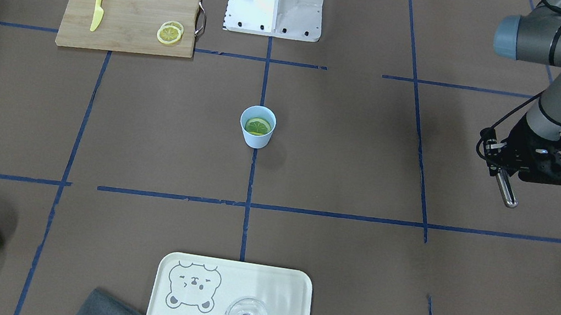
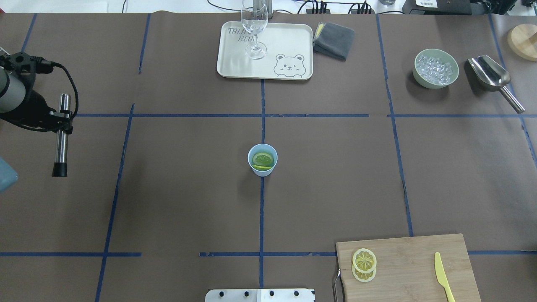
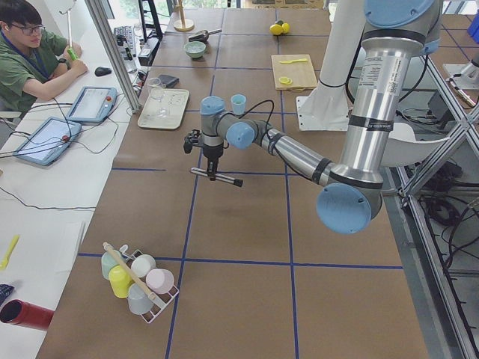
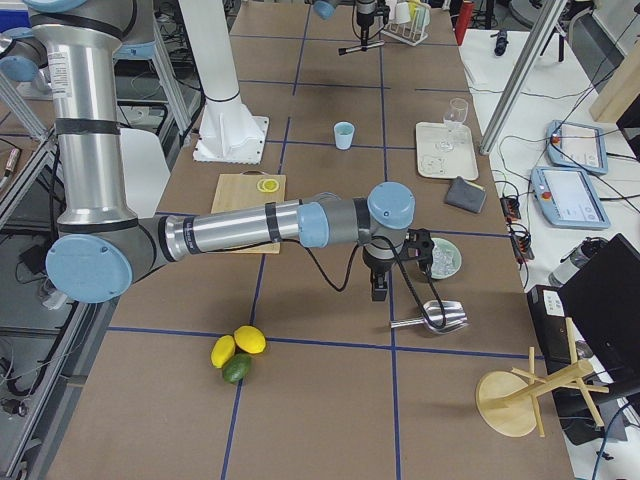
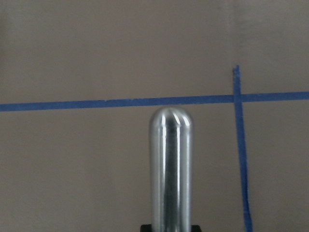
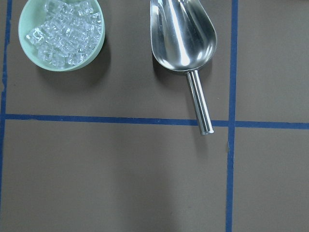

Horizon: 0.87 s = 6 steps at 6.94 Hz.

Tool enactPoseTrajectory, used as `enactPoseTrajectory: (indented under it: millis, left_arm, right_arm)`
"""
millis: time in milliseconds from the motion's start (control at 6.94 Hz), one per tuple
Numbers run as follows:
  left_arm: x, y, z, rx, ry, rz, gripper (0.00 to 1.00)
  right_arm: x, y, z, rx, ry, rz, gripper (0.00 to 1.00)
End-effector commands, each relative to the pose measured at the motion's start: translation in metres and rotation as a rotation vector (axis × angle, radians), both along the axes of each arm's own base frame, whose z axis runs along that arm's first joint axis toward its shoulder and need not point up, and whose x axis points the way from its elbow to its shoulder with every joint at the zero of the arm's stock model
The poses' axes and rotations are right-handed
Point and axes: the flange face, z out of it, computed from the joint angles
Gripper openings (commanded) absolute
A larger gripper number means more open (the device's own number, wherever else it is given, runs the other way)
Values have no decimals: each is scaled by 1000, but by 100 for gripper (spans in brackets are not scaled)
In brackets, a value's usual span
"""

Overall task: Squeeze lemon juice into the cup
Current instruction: 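Lower the muddler onto the table and release it with the left gripper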

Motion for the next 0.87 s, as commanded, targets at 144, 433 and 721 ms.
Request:
enactPoseTrajectory:
  millis: [144, 433, 721]
  left_arm:
    - [63, -3, 23, -44, -60, 86, 0]
    - [66, -4, 40, -70, -84, 93, 0]
    - [65, 2, 50, -92, -96, 95, 0]
  right_arm:
    - [0, 2, -3, 5, -1, 1, 100]
    - [1, 9, -8, 10, -2, 5, 100]
    - [1, 18, -10, 12, -2, 7, 100]
